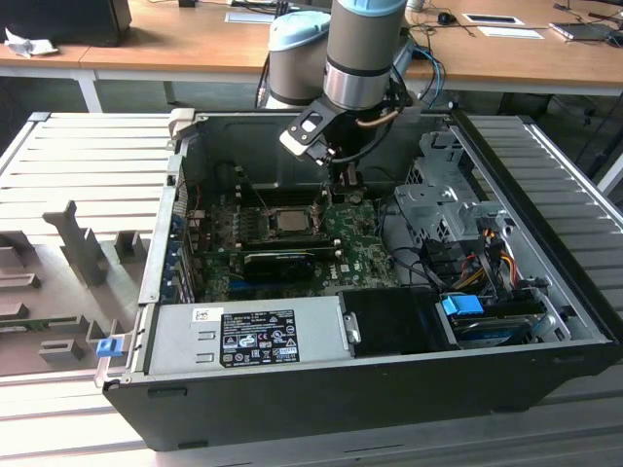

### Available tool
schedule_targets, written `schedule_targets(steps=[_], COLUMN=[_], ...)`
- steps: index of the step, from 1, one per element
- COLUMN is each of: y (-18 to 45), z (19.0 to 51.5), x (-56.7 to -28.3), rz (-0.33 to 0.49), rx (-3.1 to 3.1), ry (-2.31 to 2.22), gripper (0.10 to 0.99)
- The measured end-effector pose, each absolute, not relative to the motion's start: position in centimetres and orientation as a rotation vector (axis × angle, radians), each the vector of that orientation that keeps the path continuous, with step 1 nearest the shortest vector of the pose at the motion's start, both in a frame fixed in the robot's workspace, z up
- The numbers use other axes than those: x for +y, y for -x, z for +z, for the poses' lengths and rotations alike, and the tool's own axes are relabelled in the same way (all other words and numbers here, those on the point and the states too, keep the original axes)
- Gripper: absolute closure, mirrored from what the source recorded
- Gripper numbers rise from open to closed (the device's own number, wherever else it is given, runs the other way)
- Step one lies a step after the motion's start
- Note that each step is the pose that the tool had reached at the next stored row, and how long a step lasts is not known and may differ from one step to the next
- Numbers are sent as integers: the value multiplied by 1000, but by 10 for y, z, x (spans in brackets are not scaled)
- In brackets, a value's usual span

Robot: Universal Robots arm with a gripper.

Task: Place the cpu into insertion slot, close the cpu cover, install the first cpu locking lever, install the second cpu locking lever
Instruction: 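Close the cpu cover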

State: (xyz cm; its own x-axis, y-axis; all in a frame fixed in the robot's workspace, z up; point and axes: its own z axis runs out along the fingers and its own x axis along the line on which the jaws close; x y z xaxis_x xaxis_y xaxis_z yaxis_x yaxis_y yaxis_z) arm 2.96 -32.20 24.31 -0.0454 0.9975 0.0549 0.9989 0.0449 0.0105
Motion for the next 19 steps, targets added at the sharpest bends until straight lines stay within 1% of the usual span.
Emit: schedule_targets(steps=[12,19], y=[-8,4], z=[243,236], x=[-322,-322], rz=[-71,-70], rx=[-2247,-2247], ry=[2148,2147], gripper=[980,980])
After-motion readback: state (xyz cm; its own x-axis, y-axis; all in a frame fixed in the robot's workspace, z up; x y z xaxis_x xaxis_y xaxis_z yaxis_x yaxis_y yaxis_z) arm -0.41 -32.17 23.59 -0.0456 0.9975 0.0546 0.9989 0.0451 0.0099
